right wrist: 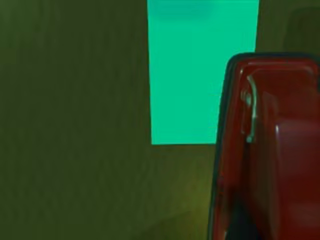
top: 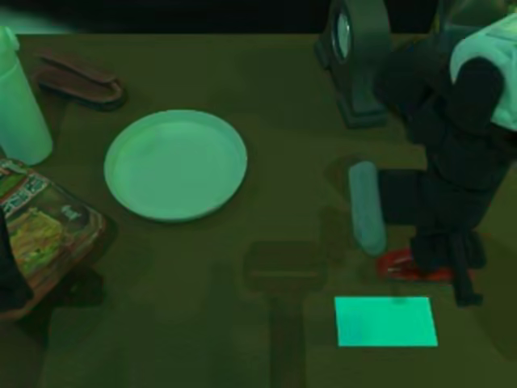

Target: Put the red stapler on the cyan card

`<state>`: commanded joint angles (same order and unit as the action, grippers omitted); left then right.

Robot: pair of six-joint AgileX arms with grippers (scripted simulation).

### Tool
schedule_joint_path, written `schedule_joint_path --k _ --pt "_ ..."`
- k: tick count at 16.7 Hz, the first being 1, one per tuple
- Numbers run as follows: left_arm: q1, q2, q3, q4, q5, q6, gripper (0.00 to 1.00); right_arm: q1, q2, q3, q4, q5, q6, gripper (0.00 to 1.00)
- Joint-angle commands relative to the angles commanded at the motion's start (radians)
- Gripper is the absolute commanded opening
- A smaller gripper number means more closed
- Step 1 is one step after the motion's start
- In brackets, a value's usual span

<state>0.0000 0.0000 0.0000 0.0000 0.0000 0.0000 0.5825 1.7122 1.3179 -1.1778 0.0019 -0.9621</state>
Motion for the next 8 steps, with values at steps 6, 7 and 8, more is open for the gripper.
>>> schedule_joint_path --k 6,7,8 --pt "0.000 0.000 0.000 0.000 0.000 0.000 1.00 0.080 0.020 0.042 -0.014 0.003 0.058 0.00" --pt "0.000 0.000 0.000 0.000 0.000 0.000 1.00 0.076 0.016 0.039 -0.013 0.002 0.058 0.00" --pt "0.000 0.000 0.000 0.000 0.000 0.000 1.00 0.076 0.017 0.036 -0.010 0.002 0.058 0.00"
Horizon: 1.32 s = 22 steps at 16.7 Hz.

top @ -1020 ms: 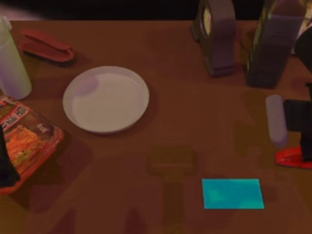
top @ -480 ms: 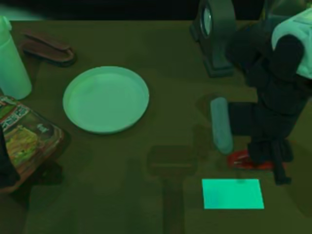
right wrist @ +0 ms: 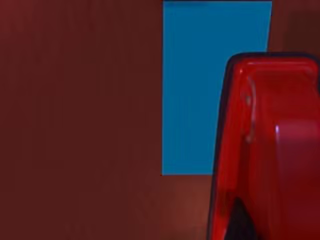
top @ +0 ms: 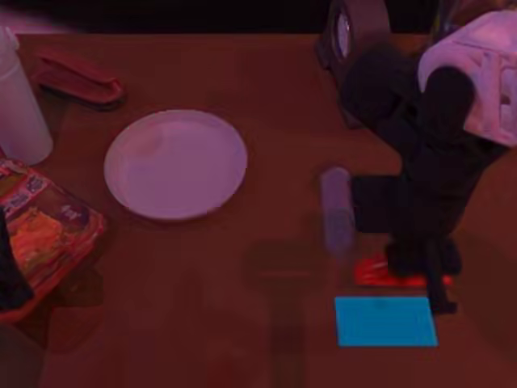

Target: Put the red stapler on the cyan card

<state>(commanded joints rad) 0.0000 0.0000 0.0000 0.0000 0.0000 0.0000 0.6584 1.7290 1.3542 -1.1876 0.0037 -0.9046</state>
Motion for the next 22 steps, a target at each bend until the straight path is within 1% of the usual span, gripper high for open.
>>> schedule_joint_path --k 3,8,10,15,22 --pt "0.000 0.000 0.000 0.000 0.000 0.000 1.00 0.001 0.019 -0.048 0.069 0.000 0.000 0.00" --pt "0.000 0.000 0.000 0.000 0.000 0.000 1.00 0.001 0.091 -0.199 0.295 0.000 0.002 0.00" --pt "0.000 0.000 0.000 0.000 0.000 0.000 1.00 0.002 0.114 -0.246 0.362 0.001 0.001 0.00" --pt "0.000 0.000 0.000 0.000 0.000 0.000 1.00 0.002 0.123 -0.266 0.387 0.001 0.001 0.00" --pt "0.000 0.000 0.000 0.000 0.000 0.000 1.00 0.002 0.123 -0.266 0.387 0.001 0.001 0.53"
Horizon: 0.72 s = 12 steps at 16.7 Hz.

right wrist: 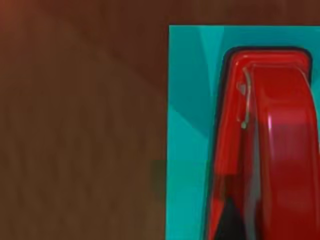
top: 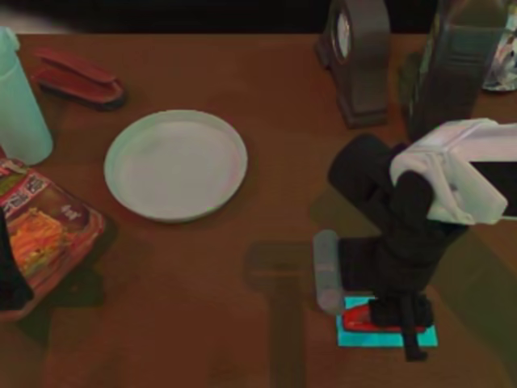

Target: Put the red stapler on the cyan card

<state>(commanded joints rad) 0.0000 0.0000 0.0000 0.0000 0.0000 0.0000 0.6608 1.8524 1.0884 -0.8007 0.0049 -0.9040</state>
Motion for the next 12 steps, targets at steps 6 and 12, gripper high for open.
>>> schedule_joint_path --k 6,12 --pt "0.000 0.000 0.000 0.000 0.000 0.000 1.00 0.000 0.000 0.000 0.000 0.000 0.000 0.98" --pt "0.000 0.000 0.000 0.000 0.000 0.000 1.00 0.000 0.000 0.000 0.000 0.000 0.000 1.00"
